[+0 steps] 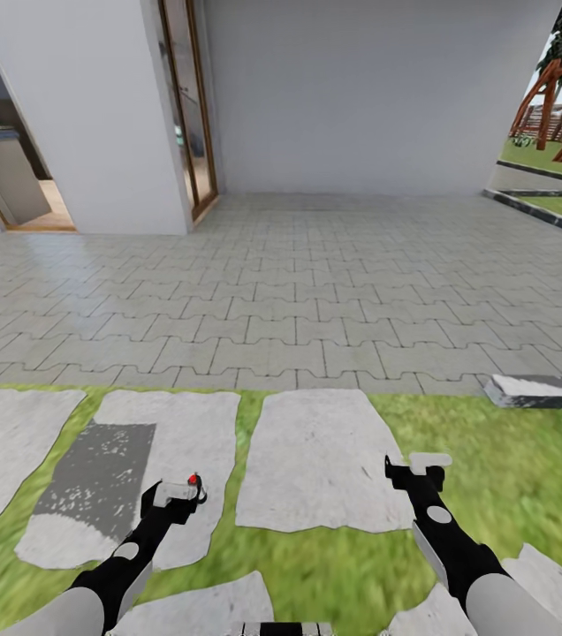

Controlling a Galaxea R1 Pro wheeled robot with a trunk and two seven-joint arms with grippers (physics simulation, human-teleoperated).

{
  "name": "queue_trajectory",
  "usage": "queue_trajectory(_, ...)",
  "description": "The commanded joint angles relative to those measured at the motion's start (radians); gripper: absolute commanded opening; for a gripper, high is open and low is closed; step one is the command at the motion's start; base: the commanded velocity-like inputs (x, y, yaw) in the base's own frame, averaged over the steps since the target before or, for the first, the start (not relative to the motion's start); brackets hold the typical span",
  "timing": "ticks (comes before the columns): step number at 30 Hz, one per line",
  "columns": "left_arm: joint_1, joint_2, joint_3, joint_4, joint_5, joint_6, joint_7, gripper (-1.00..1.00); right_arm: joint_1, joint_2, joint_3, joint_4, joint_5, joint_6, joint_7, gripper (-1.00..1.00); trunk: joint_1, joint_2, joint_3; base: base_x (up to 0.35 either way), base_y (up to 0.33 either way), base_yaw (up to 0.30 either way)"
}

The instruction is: Pick up the pesticide atomizer in the garden and spray insectifuge to fully cover both potted plants in the garden.

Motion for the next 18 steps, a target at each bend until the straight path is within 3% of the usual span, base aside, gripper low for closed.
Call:
queue_trajectory(1, -0.001, 0.0, 0.005, 0.001, -0.008, -0.003, -0.002, 1.0, -0.001, 0.0, 0.005, 0.001, 0.0, -0.002, -0.006, 1.0, 0.0, -0.001, -0.005, 0.0, 0.0, 0.0)
queue_trajectory(8, -0.001, 0.0, 0.004, 0.0, -0.009, -0.001, -0.002, 1.0, -0.001, 0.006, 0.008, -0.005, 0.001, -0.002, -0.004, 1.0, 0.003, -0.002, -0.033, 0.0, 0.0, 0.0)
queue_trajectory(18, -0.005, 0.001, 0.0, -0.014, -0.012, 0.003, -0.003, 1.0, -0.007, 0.004, 0.007, -0.23, -0.002, 0.05, -0.003, 1.0, 0.008, -0.005, -0.072, 0.0, 0.0, 0.0)
